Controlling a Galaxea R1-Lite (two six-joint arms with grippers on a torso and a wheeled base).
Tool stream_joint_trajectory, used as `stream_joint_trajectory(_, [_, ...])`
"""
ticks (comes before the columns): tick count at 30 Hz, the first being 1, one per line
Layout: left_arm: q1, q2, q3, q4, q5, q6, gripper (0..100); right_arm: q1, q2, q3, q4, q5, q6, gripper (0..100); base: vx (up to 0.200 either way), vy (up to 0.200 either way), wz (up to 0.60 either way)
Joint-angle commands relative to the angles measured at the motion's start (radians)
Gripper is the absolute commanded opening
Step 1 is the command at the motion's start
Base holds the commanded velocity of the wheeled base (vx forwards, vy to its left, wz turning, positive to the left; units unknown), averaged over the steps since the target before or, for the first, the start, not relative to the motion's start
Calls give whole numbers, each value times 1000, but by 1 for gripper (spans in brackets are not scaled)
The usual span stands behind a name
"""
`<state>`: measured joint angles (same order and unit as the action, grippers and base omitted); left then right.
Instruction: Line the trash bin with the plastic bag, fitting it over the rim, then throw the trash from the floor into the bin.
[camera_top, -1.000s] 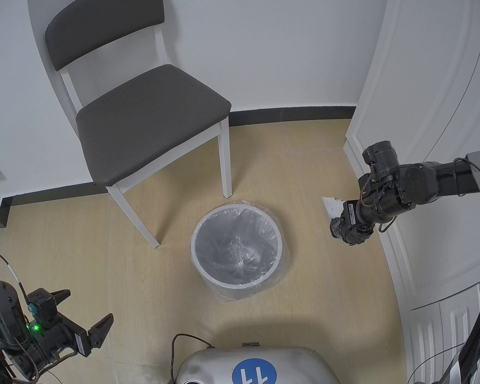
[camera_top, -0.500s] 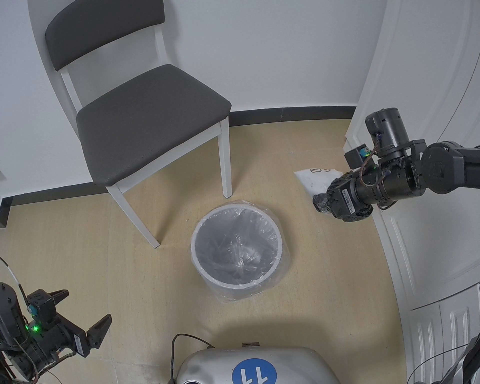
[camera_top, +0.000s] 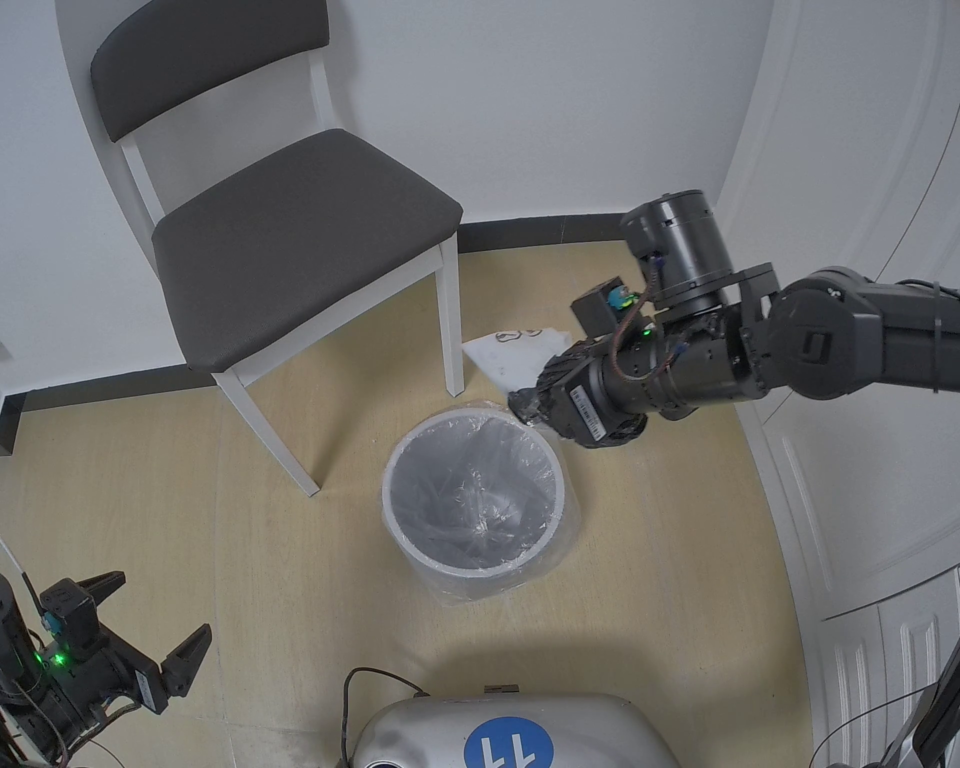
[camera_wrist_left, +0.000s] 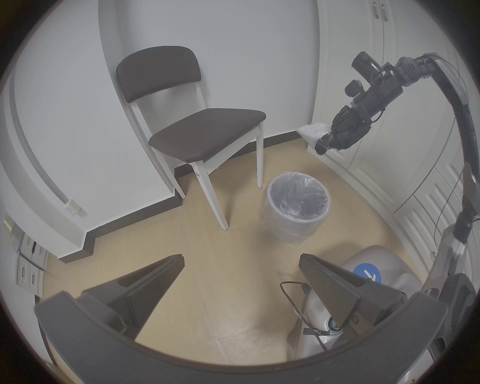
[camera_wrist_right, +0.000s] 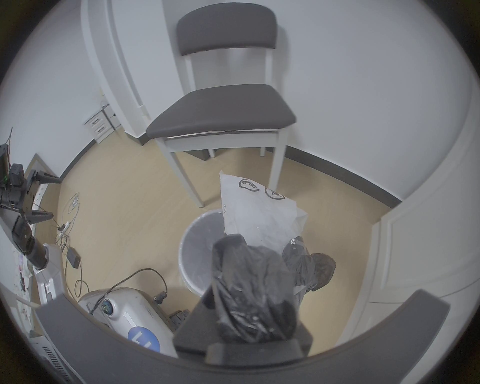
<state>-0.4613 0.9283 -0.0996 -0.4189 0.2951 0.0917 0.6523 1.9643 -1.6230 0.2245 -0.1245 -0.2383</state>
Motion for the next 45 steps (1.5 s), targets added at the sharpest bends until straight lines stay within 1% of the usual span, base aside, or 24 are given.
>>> stream_joint_trajectory(1, [9, -28, 1, 8, -1, 6, 100, 47, 120, -81, 3, 0, -1, 0, 0, 0, 0])
stream_joint_trajectory(7, [10, -29, 0, 3, -1, 6, 100, 102, 234, -147, 4, 0, -4, 0, 0, 0, 0])
stream_joint_trajectory(15, [23, -29, 1, 8, -1, 6, 100, 110, 360, -207, 3, 0, -21, 0, 0, 0, 0])
stream_joint_trajectory(21, [23, -29, 0, 5, -1, 6, 100, 98, 418, -235, 7, 0, -29, 0, 0, 0, 0])
stream_joint_trajectory(23, [23, -29, 1, 8, -1, 6, 100, 95, 432, -250, 35, 0, -33, 0, 0, 0, 0])
stream_joint_trajectory(26, [23, -28, 1, 8, -1, 5, 100, 86, 449, -287, 113, 0, -39, 0, 0, 0, 0])
stream_joint_trajectory(29, [23, -28, 3, 8, -1, 5, 100, 76, 473, -321, 142, 0, -39, 0, 0, 0, 0])
stream_joint_trajectory(39, [23, -28, 3, 8, -1, 3, 100, 52, 562, -377, 150, 0, -44, 0, 0, 0, 0])
stream_joint_trajectory(42, [23, -26, 4, 8, -1, 3, 100, 27, 608, -377, 138, 0, -67, 0, 0, 0, 0])
stream_joint_trajectory(45, [23, -25, 6, 8, -1, 3, 100, 18, 628, -377, 134, 0, -70, 0, 0, 0, 0])
